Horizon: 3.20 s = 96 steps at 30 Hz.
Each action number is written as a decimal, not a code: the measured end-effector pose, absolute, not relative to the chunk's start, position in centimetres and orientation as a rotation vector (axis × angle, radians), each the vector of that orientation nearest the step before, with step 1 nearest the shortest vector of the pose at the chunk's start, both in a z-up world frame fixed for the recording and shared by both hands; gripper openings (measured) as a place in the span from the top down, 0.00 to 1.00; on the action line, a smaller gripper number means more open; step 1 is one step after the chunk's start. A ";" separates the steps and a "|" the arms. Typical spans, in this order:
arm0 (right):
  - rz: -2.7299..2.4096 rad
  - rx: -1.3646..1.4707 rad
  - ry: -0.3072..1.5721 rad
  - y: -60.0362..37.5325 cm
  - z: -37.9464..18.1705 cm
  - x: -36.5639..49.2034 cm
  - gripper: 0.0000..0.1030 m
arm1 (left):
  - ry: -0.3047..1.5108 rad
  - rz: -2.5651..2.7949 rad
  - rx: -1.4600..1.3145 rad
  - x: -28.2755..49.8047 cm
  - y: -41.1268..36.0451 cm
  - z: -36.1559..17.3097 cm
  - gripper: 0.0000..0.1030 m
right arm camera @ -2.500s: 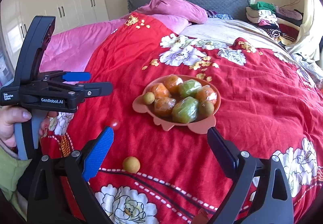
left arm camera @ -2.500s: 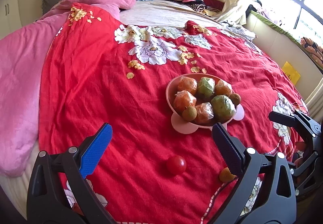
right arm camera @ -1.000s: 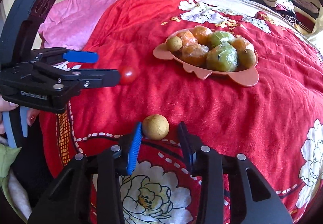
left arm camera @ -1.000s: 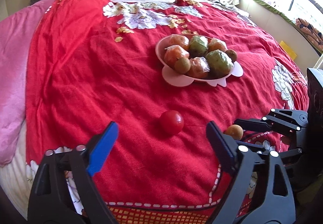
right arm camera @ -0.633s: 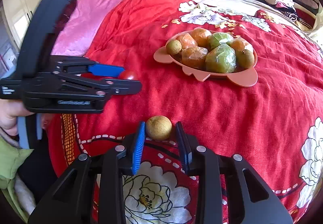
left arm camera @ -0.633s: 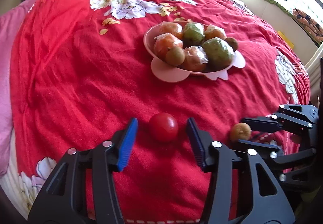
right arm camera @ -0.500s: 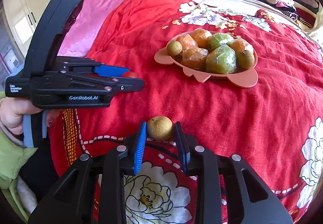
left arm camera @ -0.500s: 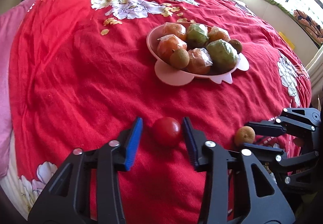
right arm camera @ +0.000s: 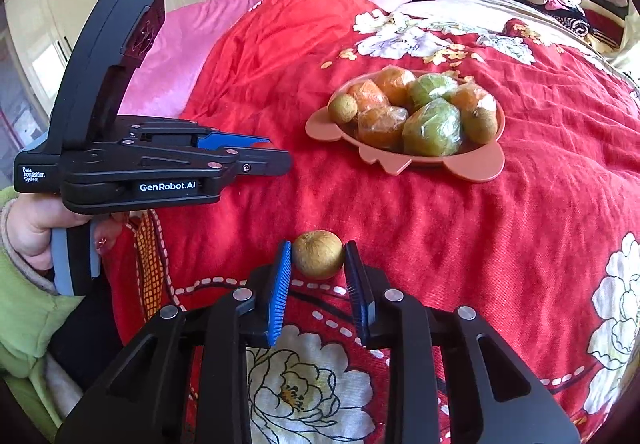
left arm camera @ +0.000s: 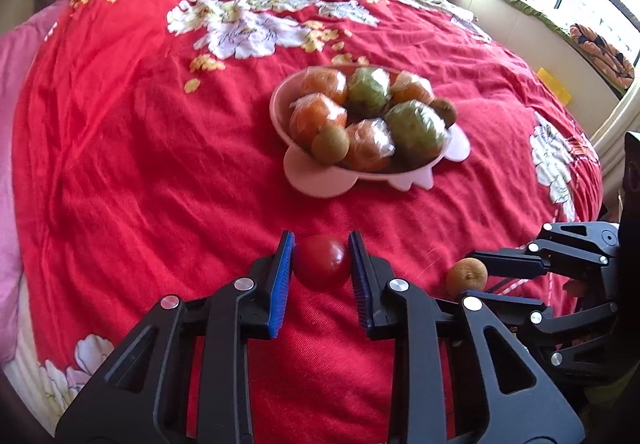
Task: Organize fruits
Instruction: 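Grasp the red tomato with the left tool while the right tool grasps the brown fruit, then carry the tomato with the left tool while the right tool carries the brown fruit to the bowl, then open the left tool to drop the tomato in the bowl while the right tool releases its brown fruit, then withdraw both open tools back from the pink bowl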
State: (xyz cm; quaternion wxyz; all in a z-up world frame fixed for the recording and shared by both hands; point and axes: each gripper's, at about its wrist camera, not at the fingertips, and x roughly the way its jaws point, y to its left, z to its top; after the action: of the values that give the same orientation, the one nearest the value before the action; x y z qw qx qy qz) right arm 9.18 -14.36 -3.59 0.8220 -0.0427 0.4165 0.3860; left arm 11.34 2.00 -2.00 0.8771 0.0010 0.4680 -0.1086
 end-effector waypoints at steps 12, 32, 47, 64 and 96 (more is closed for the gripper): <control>0.795 -0.035 0.837 -15.8 -1.2 10.9 0.75 | 0.926 -0.254 0.013 13.7 0.5 1.4 0.80; 0.681 0.038 0.775 -18.8 1.1 17.2 0.75 | 0.942 -0.286 0.027 18.4 -2.5 0.2 0.80; 0.682 0.028 0.798 -18.1 0.2 19.2 0.75 | 0.956 -0.296 0.013 20.0 -2.6 -0.9 0.80; 0.721 0.025 0.846 -16.7 -0.5 21.7 0.75 | 0.944 -0.303 0.044 19.0 -2.6 -0.9 0.63; 0.616 0.023 0.720 -19.7 3.7 16.2 0.20 | 0.859 -0.248 0.035 15.2 -1.6 2.7 0.32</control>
State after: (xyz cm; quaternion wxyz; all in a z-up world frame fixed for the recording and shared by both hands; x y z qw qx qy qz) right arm 16.22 -19.69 3.75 0.8898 0.0112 0.3468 0.2965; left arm 15.19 -1.63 2.74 0.9015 0.0169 0.4155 -0.1198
